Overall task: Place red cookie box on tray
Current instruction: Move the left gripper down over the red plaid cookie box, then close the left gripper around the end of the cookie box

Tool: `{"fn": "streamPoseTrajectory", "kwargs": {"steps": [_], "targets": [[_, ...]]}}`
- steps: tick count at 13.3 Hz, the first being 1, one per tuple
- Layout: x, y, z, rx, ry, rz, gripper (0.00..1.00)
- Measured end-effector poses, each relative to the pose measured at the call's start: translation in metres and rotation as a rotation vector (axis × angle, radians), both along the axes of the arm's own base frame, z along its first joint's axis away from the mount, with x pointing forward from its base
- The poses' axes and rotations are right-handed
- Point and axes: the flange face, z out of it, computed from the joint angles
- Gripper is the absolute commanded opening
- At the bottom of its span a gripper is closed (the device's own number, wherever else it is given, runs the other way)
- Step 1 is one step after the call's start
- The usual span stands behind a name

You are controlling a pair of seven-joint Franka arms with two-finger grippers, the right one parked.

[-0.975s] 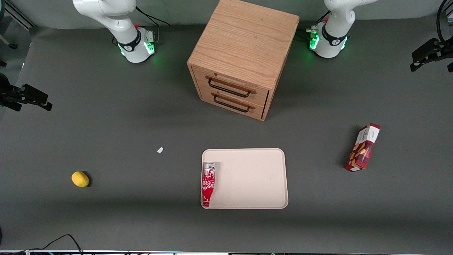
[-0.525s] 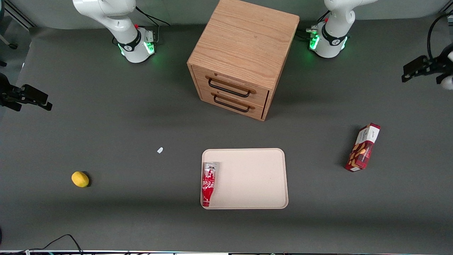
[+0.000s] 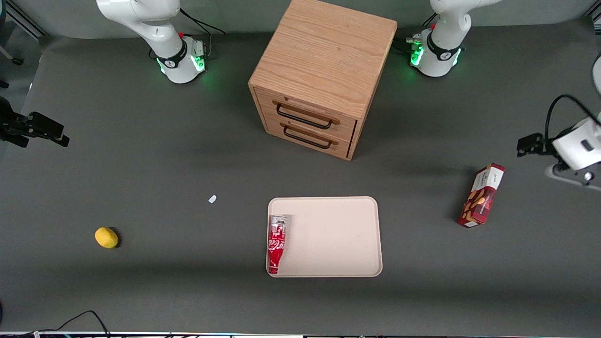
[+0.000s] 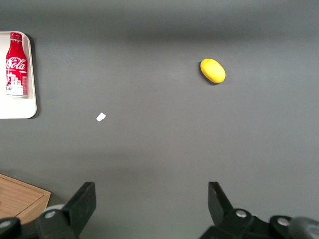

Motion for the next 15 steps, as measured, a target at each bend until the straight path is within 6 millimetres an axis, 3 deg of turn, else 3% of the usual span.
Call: {"fn": "streamPoseTrajectory", "kwargs": {"steps": [4,6,11,15], "targets": [[0.019,0.001,-0.094,-0.03,-0.033,-0.06,1.0],[0.017,-0.001,-0.129,-0.041,-0.034,-0.081,1.0],[0.002,-0.003,-0.198,-0.06,-0.06,-0.124,1.0],[0.001,0.012,-0.235,-0.068,-0.057,-0.155,1.0]]}}
